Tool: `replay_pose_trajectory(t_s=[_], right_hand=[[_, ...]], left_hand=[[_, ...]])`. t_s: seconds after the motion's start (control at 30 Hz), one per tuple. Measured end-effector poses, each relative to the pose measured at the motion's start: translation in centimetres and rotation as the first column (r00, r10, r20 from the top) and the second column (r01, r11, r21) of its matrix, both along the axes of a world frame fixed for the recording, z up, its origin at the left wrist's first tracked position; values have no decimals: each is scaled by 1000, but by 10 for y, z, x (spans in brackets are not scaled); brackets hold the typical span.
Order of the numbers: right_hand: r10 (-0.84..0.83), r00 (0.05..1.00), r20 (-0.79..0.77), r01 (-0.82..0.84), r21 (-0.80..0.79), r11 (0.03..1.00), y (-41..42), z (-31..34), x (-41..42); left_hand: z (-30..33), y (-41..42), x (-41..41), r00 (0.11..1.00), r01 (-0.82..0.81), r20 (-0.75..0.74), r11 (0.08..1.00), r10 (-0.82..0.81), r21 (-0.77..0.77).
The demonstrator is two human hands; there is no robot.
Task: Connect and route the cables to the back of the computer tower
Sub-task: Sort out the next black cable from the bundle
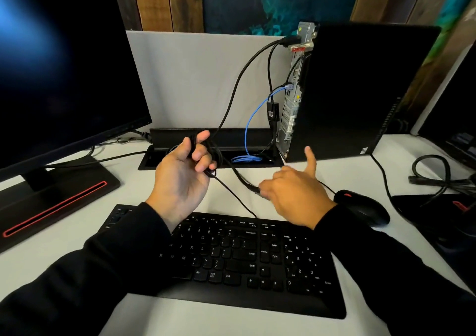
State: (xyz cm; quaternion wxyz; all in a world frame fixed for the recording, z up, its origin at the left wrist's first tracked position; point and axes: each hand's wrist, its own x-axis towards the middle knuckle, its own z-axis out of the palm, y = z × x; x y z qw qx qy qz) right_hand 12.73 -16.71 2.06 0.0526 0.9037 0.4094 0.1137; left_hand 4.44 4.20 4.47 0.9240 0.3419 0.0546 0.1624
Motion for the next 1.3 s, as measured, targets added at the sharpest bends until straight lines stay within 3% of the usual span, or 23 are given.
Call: replay_pose_trajectory(t_s=[0.07,0.13,0.2,0.3,0.37,0.43,0.5,0.6,0.7,0.77,0.9,0.97,1.13,1.3], right_hand=[[178,983,-34,-177,42,983,5,6,-11],[403,915,-26,-394,165,904,14,14,-27],[512,859,-4,-495,251,832,25,21,-42],[479,866,144,-494,399,772,31,31,-50],[424,867,261,-496,529,688,29,32,-48],[375,900,220,-413,704,577,26,34,-46],[366,922,128,-310,809,499,22,38,-42],[456,889,-39,-246,799,548,12,47,-25],[572,702,-425,-101,735,670,2,47,-9],[590,590,-552,-41,709,704,4,38,-7],[749,271,-605,270,795,544,12,32,-10],[794,200,-574,344,800,492,10,35,-12],[818,241,-522,384,825,414,10,34,-11],[799,266,-540,397,816,420,13,31,-10]], left_hand=[[-3,2,1,996,-83,-7,984,86,160],[-4,-1,0,993,-120,20,936,120,332],[-3,-10,-3,994,-109,36,873,104,476],[-4,-28,-12,1000,-3,25,754,-18,657],[-3,-38,-19,997,77,-51,747,-58,660],[-3,-41,-24,998,67,-59,710,-35,702],[-2,-41,-28,997,77,-43,615,-69,785],[-3,-40,-31,988,126,-56,533,-146,837],[-2,-38,-28,970,211,-89,609,-225,764],[-3,-36,-25,966,222,-69,666,-247,712],[5,-31,-23,948,240,17,751,-316,616],[7,-28,-21,949,248,12,768,-315,590],[7,-24,-20,944,278,-9,783,-329,556],[12,-41,-22,979,199,-40,887,-201,417]])
